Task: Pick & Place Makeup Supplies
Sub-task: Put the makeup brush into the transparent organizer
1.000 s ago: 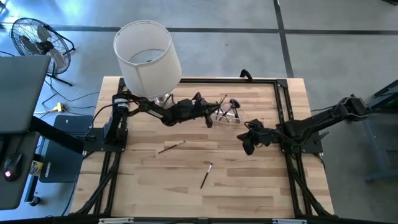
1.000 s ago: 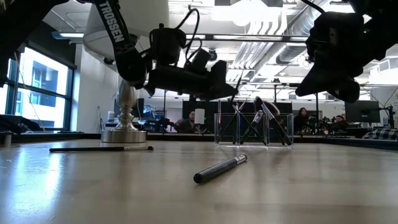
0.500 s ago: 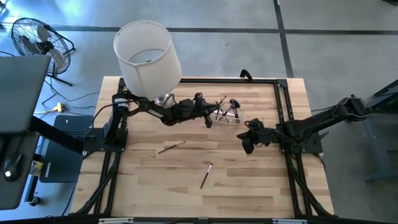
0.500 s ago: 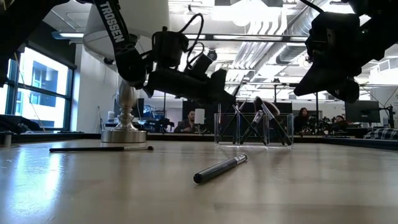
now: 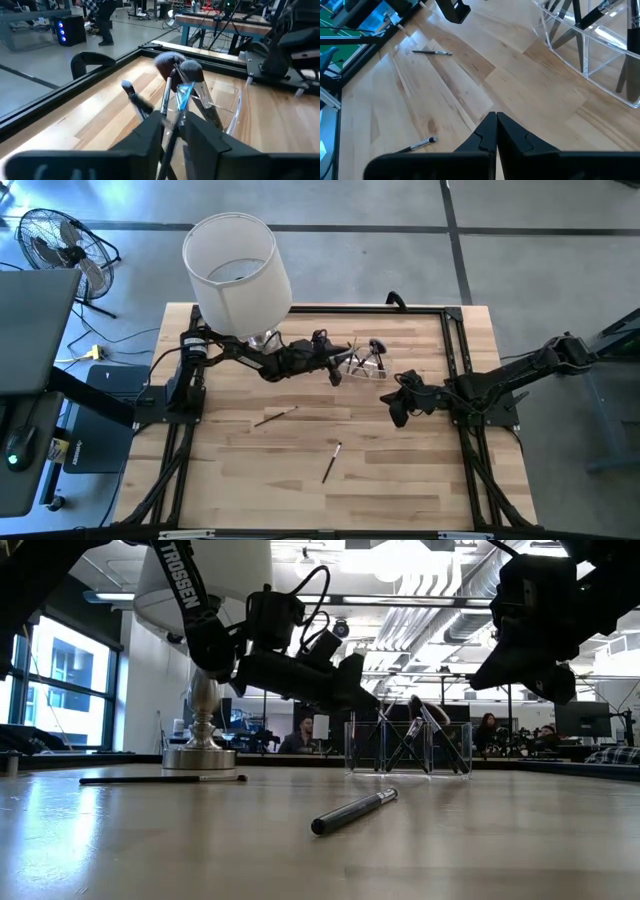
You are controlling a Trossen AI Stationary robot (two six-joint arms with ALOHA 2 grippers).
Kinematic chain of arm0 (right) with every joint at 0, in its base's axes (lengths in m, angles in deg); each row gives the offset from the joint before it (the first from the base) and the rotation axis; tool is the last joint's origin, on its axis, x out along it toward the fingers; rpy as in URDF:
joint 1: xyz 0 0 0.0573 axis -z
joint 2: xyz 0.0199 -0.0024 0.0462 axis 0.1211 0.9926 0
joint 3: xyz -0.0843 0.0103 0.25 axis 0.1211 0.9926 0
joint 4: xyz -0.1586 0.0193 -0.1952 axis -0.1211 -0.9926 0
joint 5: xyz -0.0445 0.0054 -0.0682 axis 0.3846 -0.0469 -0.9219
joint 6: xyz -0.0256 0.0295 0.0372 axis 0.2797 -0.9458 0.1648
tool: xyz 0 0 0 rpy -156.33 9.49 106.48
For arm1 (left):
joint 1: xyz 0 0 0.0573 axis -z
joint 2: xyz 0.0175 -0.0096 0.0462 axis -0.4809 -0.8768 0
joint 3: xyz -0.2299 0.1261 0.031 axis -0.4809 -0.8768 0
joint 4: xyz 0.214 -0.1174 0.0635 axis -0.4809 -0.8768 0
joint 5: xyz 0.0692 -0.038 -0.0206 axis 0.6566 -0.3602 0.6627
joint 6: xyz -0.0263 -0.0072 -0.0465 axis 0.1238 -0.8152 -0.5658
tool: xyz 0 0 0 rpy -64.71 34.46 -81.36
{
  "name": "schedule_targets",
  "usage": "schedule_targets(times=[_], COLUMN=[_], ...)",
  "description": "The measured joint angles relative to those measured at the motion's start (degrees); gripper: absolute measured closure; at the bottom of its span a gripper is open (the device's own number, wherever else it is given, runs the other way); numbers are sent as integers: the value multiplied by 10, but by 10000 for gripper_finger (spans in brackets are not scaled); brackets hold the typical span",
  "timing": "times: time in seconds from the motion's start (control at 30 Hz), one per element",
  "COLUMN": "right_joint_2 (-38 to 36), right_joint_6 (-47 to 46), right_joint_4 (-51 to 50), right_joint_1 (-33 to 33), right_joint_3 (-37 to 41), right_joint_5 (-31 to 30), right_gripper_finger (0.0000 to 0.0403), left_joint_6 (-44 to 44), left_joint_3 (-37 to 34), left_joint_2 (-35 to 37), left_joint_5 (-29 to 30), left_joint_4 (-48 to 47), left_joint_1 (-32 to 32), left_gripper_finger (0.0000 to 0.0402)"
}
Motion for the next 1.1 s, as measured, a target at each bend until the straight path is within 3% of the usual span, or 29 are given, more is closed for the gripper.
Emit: schedule_targets(times=[0.2,0.47,0.73,0.9,1.1], right_joint_2=[0,0,0,0,0], right_joint_6=[0,6,31,39,68], right_joint_4=[3,4,2,2,6], right_joint_1=[0,0,0,0,0], right_joint_3=[0,0,0,0,0], right_joint_5=[5,6,24,42,60], right_gripper_finger=[400,398,399,394,400], left_joint_6=[-6,3,71,71,48], left_joint_3=[0,0,1,17,106], left_joint_2=[0,33,97,135,159], left_joint_5=[0,10,106,216,326], left_joint_4=[0,13,-6,-94,-332], left_joint_1=[0,11,69,126,207], left_gripper_finger=[266,255,254,254,254])
